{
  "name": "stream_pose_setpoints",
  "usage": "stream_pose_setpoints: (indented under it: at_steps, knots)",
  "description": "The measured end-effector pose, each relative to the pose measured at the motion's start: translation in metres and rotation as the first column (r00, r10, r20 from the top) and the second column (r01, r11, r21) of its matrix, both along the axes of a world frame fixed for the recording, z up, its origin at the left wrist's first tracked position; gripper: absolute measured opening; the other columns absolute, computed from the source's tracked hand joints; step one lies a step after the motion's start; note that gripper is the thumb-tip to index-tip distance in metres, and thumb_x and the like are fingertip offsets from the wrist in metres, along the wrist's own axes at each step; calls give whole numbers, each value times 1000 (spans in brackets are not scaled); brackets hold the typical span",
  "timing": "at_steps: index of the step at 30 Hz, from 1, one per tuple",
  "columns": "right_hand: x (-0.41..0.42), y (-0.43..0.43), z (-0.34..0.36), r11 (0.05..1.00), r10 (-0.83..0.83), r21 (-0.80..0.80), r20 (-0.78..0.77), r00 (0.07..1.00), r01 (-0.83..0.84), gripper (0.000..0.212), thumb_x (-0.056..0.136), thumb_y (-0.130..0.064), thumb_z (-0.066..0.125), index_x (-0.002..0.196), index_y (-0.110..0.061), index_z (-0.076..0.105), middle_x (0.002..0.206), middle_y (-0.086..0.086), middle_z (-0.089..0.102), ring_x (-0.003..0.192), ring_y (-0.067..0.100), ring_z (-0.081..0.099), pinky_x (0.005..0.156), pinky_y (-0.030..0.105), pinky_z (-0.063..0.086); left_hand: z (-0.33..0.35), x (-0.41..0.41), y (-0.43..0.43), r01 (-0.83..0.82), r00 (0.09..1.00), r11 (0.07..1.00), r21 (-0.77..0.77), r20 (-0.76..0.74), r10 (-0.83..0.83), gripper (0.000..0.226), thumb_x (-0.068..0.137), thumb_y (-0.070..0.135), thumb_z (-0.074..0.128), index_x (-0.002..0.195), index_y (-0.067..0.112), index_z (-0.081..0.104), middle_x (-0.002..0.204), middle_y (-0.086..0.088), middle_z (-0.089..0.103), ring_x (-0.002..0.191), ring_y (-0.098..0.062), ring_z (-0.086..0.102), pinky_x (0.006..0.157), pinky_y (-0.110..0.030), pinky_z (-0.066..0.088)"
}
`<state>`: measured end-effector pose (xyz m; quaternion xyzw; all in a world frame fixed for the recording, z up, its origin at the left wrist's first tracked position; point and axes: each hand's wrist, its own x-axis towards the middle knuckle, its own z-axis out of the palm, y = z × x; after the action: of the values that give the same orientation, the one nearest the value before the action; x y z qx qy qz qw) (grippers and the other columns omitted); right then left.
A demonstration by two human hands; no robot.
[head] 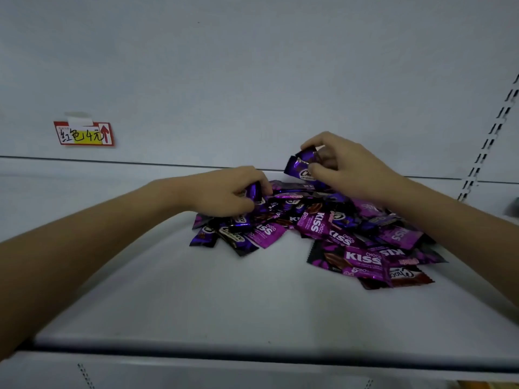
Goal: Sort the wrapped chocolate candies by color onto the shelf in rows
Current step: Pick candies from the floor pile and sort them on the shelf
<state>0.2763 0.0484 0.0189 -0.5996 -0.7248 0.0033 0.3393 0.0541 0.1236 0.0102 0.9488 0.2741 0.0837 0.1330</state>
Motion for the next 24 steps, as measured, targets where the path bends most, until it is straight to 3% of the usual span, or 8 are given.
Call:
stream_pose_setpoints:
  at_steps: [3,5,8,12,14,17,20,24]
  knots:
    - [-10,-7,4,973,176,-121,-174,969,-198,25,93,-11,52,114,-25,56,81,-13,67,79,11,67,80,34,52,-1,-2,5,28,996,996,83,-91,-20,36,81,26,52,117,26,54,117,0,53,106,-15,53,92,-32,42]
    - [-14,-7,-1,961,188,-208,-6,982,-185,27,91,-13,52,115,-26,55,91,-3,69,84,20,67,82,40,50,1,-4,8,24,993,990,140,-119,-7,24,90,24,57,113,25,55,112,-1,54,103,-16,52,91,-31,41]
    - [-14,0,-9,981,107,-187,264,958,-58,32,92,-19,48,123,-27,49,96,3,65,81,20,59,80,37,48,2,-8,12,37,988,986,160,-152,-13,14,92,32,56,105,30,52,105,3,52,94,-13,52,84,-27,42]
    - [-9,5,-14,954,104,-299,318,942,-5,37,97,-18,41,133,-23,47,124,-2,59,104,12,54,88,24,39,-2,-9,11,25,994,989,143,-107,-9,17,94,32,53,108,23,48,95,11,51,85,-12,49,72,-23,37]
    - [-6,7,-13,924,106,-382,318,942,25,37,99,-22,39,134,-26,47,124,-7,56,109,10,50,88,23,36,-2,-9,9,-4,996,992,124,-90,15,18,95,29,51,111,22,46,92,13,46,85,-12,47,74,-24,34]
    - [-3,5,-5,886,147,-464,227,963,-26,37,94,-37,50,130,-30,51,122,-13,56,113,8,53,97,26,39,7,-13,8,-49,999,996,79,5,49,10,96,19,46,86,16,46,75,4,45,68,-15,42,64,-29,34]
    - [-4,1,1,868,188,-494,252,949,-41,49,85,-45,62,129,-30,52,121,-15,58,108,5,55,96,25,42,16,-20,6,-85,996,996,-4,38,85,21,97,20,39,77,18,40,69,3,39,62,-14,34,61,-30,32]
    - [-7,1,0,890,162,-453,226,961,-43,35,85,-39,66,116,-25,60,99,-4,68,80,14,63,74,28,48,14,-21,3,-114,992,990,-88,42,118,18,97,15,35,79,16,39,69,1,42,61,-14,35,61,-30,34]
